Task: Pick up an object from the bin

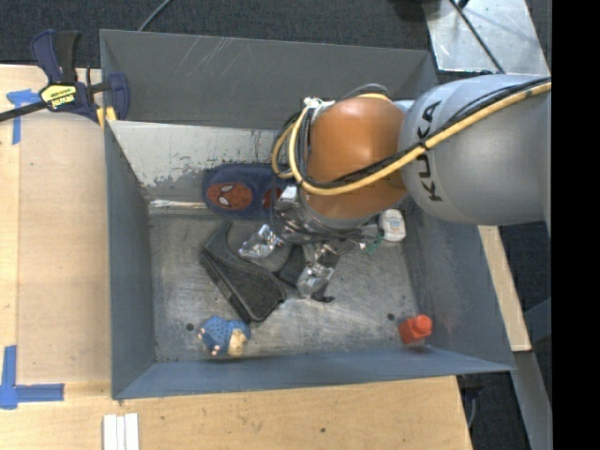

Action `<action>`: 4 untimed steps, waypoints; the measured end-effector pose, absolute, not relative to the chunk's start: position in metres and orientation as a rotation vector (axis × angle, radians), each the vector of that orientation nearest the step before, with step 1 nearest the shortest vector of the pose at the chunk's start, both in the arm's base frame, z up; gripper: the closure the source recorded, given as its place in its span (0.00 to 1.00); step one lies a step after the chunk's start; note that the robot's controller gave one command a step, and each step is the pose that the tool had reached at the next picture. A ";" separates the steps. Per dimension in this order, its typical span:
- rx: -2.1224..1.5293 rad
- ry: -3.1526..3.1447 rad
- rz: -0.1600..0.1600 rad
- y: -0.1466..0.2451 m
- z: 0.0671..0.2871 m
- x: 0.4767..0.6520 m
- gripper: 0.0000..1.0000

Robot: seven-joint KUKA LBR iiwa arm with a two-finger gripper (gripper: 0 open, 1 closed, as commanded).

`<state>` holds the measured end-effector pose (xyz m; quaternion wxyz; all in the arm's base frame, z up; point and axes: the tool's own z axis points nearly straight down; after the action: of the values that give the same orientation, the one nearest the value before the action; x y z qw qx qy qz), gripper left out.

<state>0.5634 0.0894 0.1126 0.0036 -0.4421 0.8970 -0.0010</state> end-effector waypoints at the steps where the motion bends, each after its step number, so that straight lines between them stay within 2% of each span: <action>1: -1.357 2.825 0.002 0.124 0.156 0.534 0.00; 2: -1.207 2.888 -0.013 0.124 0.117 0.569 0.00; 3: -1.204 2.890 -0.012 0.123 0.114 0.569 1.00; 4: -1.159 2.906 -0.003 0.125 0.230 0.576 1.00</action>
Offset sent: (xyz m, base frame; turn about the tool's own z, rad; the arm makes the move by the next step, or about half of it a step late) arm -0.0298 0.0314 0.0406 0.0224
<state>0.5758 0.1252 0.2295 0.0067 -0.3703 0.9289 -0.0011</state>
